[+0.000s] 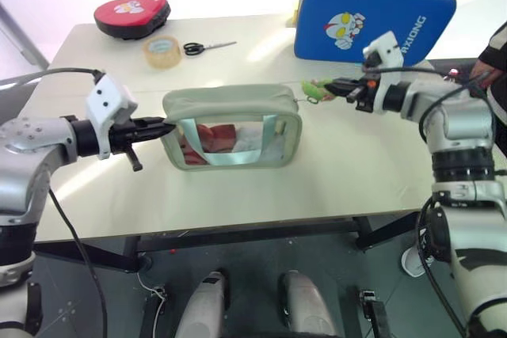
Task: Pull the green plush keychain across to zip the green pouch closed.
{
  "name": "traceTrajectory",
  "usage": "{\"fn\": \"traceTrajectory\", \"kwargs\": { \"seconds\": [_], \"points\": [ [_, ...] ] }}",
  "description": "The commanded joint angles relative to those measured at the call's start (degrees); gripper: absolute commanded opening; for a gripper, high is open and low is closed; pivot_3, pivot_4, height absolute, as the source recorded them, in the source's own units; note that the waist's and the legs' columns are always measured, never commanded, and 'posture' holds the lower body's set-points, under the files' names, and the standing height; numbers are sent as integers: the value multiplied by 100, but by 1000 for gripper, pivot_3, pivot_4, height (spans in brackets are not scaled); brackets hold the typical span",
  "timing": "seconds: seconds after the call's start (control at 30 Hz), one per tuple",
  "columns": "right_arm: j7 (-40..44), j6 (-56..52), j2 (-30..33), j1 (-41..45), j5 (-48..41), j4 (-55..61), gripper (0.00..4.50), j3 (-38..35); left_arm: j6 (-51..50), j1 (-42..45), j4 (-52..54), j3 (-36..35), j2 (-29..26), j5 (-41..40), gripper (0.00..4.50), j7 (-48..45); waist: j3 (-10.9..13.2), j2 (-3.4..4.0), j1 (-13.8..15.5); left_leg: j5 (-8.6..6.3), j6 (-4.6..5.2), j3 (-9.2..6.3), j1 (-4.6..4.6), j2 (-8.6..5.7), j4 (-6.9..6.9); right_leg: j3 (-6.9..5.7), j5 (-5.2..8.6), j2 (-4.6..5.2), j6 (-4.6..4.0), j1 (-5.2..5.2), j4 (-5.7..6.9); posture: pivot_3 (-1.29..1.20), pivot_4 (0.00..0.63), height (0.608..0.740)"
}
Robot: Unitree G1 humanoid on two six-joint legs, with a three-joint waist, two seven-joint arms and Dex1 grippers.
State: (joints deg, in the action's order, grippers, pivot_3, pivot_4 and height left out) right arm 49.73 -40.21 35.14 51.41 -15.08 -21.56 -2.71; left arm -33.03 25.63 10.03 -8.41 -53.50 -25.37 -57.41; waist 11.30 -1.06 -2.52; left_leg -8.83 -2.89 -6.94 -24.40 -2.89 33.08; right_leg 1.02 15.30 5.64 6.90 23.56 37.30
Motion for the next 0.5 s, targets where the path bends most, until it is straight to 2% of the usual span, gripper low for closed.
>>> {"fn": "traceTrajectory", "kwargs": {
  "seconds": [0.03,0.23,0.5],
  "points": [
    [-278,-146,-209,-314,-130,554,43,-62,126,165,6,-35,-80,48,0,-37,0,0,-1,0,0,0,0,0,1,0,0,0,0,0,0,0,150,740],
    [-661,-145,-746,-730,-136,902,43,93,145,183,7,3,-64,61,0,-42,0,0,-2,0,0,0,0,0,2,0,0,0,0,0,1,0,150,740],
    [-836,39,-910,-761,-63,664,43,171,129,87,91,-48,-56,51,0,-8,0,0,-5,0,0,0,1,0,2,0,0,-1,0,0,1,0,150,740]
  ]
}}
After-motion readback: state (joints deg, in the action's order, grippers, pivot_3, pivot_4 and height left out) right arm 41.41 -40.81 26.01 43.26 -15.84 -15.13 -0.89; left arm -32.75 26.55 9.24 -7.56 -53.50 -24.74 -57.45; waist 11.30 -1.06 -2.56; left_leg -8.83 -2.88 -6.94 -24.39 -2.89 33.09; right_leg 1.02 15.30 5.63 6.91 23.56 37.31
